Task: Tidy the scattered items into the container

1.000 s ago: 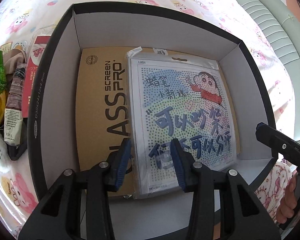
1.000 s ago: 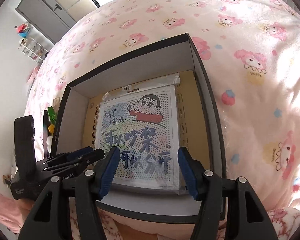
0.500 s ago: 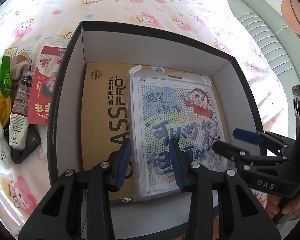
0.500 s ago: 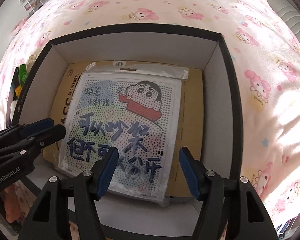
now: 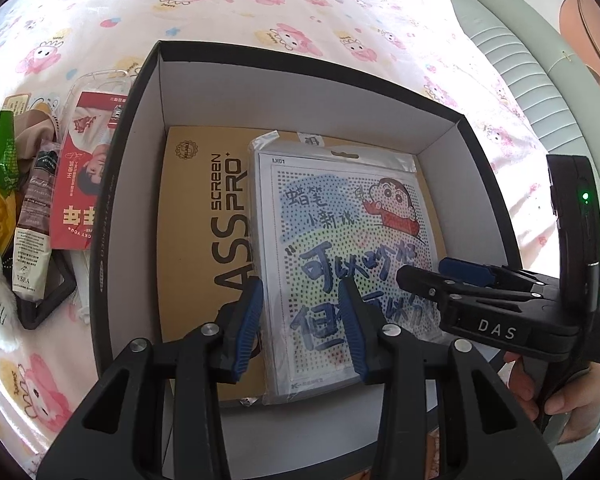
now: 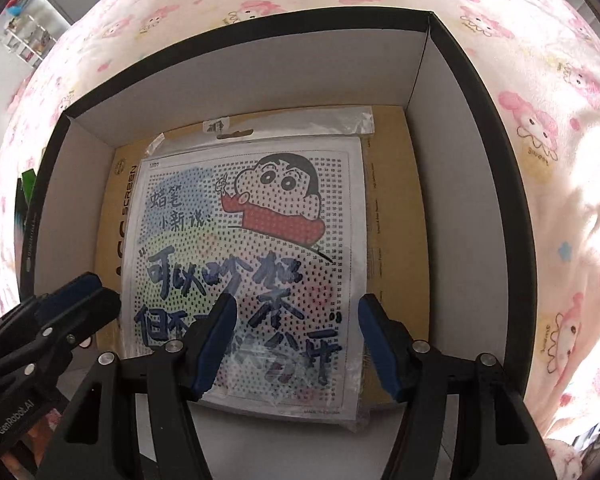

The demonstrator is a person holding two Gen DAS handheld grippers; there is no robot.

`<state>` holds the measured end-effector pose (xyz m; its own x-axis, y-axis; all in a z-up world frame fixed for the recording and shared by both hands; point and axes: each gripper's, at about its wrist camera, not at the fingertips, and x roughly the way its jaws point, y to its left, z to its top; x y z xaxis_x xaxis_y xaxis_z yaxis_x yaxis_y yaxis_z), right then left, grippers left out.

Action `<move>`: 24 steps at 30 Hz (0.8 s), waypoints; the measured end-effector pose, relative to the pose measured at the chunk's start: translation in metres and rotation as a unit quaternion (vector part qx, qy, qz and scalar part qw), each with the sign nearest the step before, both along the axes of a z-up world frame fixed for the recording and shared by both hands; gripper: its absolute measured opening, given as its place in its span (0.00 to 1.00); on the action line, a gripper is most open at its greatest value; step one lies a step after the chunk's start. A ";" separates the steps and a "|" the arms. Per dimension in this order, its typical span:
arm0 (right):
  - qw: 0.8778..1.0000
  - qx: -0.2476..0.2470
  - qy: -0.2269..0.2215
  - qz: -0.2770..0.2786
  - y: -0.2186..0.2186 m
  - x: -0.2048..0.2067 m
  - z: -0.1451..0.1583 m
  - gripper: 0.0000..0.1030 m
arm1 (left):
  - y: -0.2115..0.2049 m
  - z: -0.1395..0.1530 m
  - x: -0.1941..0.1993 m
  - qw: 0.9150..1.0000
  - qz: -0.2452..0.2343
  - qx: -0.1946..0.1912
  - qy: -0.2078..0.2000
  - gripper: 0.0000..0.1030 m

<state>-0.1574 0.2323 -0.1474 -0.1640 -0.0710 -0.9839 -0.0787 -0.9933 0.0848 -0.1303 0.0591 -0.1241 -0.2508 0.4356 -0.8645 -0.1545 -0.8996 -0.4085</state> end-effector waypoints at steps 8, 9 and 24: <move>0.999 0.022 -0.025 -0.001 -0.003 -0.011 -0.002 0.62 | -0.002 0.000 -0.002 1.000 0.002 0.007 0.000 0.38; 0.999 0.011 -0.030 -0.001 -0.003 -0.012 0.001 0.62 | -0.003 0.000 -0.002 1.000 0.004 0.013 0.000 0.38; 0.999 -0.026 0.036 -0.026 -0.001 -0.018 0.050 0.59 | 0.004 -0.006 -0.011 1.000 0.003 0.007 -0.007 0.37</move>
